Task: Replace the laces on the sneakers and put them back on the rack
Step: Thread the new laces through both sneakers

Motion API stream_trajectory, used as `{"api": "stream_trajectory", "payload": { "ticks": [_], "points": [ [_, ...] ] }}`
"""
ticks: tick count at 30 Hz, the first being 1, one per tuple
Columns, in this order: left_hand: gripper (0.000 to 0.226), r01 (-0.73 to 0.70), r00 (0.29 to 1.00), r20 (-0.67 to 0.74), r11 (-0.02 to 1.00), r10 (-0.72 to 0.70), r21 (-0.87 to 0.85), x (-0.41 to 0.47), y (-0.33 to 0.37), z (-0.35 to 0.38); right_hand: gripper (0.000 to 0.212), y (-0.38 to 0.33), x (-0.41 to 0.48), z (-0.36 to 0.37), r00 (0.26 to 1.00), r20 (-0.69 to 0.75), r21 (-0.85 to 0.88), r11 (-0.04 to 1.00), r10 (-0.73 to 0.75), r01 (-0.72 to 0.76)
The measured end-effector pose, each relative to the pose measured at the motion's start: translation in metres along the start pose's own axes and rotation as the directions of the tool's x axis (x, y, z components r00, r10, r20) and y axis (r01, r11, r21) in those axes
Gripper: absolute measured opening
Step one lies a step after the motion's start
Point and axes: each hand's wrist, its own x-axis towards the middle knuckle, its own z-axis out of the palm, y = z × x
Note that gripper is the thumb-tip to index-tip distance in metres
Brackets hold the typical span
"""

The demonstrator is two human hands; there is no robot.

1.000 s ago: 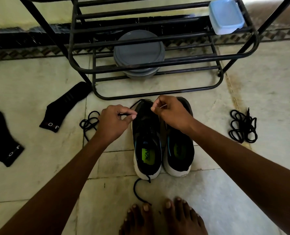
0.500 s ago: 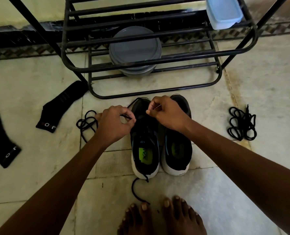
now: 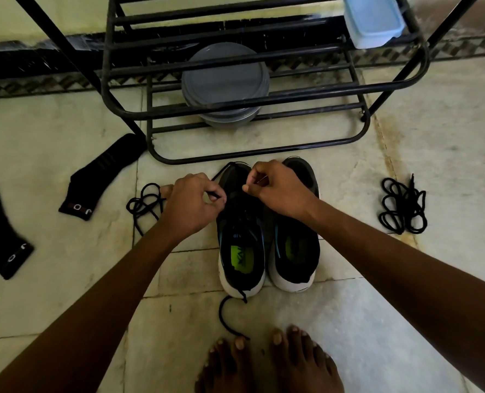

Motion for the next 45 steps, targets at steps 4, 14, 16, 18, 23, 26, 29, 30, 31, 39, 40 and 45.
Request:
{"api": "stream_trajectory", "payload": {
  "ticks": [4,14,16,18,23,26,29,30,31,39,40,45],
  "points": [
    [0.009,-0.079,0.995,0.062,0.997,0.079,-0.009,0.002,0.002,0.0,0.012,0.0,0.004,0.011,1.0,-0.002,-0.042,0.999,-0.006,0.006],
    [0.009,-0.064,0.998,0.023,0.997,0.065,-0.053,0.001,-0.004,0.007,0.025,-0.017,0.004,0.025,0.989,0.081,-0.374,0.923,0.123,-0.084],
    [0.011,0.001,1.0,0.009,0.987,0.0,-0.161,-0.002,-0.004,0.008,0.024,-0.016,0.008,0.029,0.989,0.064,-0.401,0.911,0.134,-0.097],
    [0.016,0.069,0.998,0.023,0.963,-0.066,-0.259,-0.003,-0.007,0.012,0.024,-0.015,0.011,0.033,0.989,0.05,-0.422,0.901,0.136,-0.102],
    [0.014,0.121,0.993,0.028,0.936,-0.119,-0.331,-0.002,-0.006,0.017,0.017,-0.013,0.015,0.036,0.991,0.034,-0.407,0.907,0.132,-0.107],
    [0.012,0.101,0.995,0.02,0.938,-0.1,-0.332,0.001,-0.001,0.019,0.015,-0.011,0.011,0.039,0.996,0.0,-0.386,0.919,0.088,-0.082],
    [0.011,0.074,0.997,0.013,0.946,-0.074,-0.315,0.003,0.001,0.02,0.013,-0.006,0.009,0.042,0.999,-0.019,-0.397,0.917,0.043,-0.047],
    [0.01,0.067,0.998,0.011,0.95,-0.067,-0.306,0.003,0.001,0.021,0.011,-0.004,0.009,0.043,0.999,-0.021,-0.401,0.915,0.032,-0.038],
    [0.009,0.057,0.998,0.006,0.953,-0.058,-0.299,0.002,0.001,0.022,0.01,-0.003,0.009,0.043,1.0,-0.02,-0.404,0.914,0.021,-0.027],
    [0.016,0.05,0.999,0.015,0.941,-0.048,-0.334,-0.006,-0.002,0.021,0.012,0.002,0.012,0.036,0.995,0.02,-0.504,0.859,-0.096,0.093],
    [0.015,0.075,0.997,0.02,0.934,-0.072,-0.35,-0.005,-0.002,0.021,0.012,0.002,0.012,0.036,0.993,0.027,-0.521,0.846,-0.112,0.11],
    [0.015,0.167,0.986,0.036,0.924,-0.165,-0.345,0.001,-0.001,0.025,0.017,0.006,0.012,0.038,0.955,0.077,-0.624,0.734,-0.286,0.27]
  ]
}}
